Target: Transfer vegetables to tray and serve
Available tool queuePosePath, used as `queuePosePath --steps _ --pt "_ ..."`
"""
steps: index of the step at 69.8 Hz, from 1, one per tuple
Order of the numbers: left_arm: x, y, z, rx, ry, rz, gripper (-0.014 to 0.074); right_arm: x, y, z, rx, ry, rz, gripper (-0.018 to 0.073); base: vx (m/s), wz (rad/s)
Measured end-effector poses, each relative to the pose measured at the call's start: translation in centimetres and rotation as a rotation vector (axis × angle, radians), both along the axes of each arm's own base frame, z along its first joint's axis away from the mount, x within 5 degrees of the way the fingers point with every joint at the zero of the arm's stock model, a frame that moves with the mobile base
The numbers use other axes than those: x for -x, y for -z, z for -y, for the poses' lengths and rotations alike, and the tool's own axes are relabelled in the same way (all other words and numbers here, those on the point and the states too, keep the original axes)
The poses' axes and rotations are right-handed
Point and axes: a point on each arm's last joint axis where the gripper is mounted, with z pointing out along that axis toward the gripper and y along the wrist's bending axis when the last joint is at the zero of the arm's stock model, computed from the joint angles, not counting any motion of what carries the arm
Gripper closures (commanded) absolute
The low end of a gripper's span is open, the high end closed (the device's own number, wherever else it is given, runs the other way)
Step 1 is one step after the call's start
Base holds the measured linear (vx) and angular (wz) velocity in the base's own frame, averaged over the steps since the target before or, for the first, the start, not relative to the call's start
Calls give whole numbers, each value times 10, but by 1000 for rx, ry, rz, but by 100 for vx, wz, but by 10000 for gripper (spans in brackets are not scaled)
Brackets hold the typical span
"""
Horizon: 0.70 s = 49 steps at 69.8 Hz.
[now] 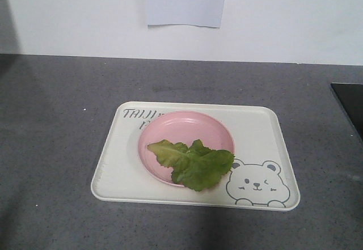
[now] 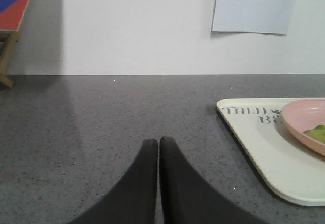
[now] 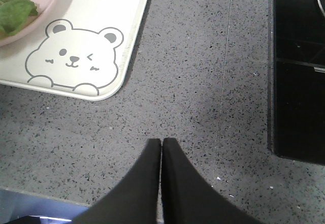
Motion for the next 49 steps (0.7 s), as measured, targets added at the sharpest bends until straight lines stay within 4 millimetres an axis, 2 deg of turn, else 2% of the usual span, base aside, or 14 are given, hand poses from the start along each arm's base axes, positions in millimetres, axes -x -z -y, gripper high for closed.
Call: queuePosePath --steps 49 --pt "0 0 0 0 -6 0 603 0 0 0 0 0 0 568 0 0"
